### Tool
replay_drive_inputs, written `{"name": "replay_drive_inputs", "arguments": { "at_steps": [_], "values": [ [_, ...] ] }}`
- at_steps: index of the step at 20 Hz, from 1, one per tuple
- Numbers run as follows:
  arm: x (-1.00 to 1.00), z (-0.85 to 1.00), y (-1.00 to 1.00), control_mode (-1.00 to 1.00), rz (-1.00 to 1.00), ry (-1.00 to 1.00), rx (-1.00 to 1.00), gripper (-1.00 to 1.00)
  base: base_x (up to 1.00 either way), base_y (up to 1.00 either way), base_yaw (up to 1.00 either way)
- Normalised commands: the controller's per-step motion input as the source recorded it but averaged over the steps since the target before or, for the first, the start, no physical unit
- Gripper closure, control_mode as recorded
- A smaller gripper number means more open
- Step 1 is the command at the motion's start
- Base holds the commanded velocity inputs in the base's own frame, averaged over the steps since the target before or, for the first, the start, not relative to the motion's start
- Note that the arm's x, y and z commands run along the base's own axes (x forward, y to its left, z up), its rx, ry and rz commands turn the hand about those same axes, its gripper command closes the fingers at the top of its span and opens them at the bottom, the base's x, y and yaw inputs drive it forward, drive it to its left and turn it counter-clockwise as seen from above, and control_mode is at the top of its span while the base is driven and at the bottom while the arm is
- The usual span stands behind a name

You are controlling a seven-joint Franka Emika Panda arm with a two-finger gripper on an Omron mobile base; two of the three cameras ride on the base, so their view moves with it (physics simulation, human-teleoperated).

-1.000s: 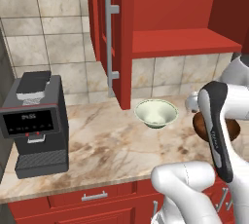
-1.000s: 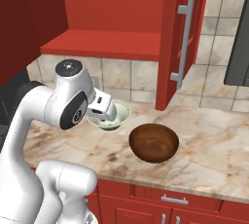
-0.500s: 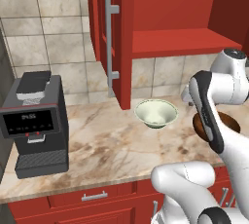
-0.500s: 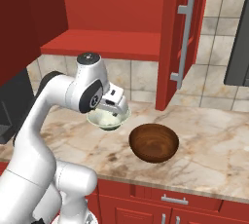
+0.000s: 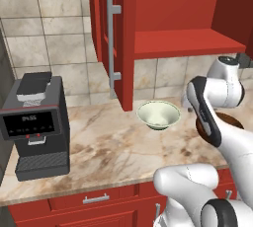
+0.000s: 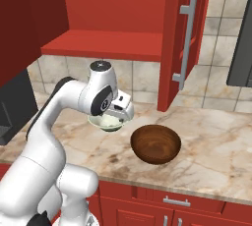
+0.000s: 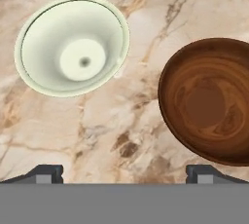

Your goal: Open the cabinet. Pick the bowls from the counter and place them in the cabinet. Then close the cabinet.

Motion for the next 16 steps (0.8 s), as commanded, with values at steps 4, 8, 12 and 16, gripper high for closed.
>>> {"name": "replay_drive_inputs", "arguments": {
  "at_steps": [4, 8, 12, 16],
  "values": [
    [0.21, -0.46, -0.12, -1.0, 0.0, 0.0, 0.0, -1.0, 0.0, 0.0, 0.0],
    [0.37, -0.26, -0.03, -1.0, 0.0, 0.0, 0.0, -1.0, 0.0, 0.0, 0.0],
    [0.46, -0.13, 0.0, -1.0, 0.0, 0.0, 0.0, -1.0, 0.0, 0.0, 0.0],
    [0.45, -0.18, -0.01, -1.0, 0.0, 0.0, 0.0, -1.0, 0.0, 0.0, 0.0]
  ]
}}
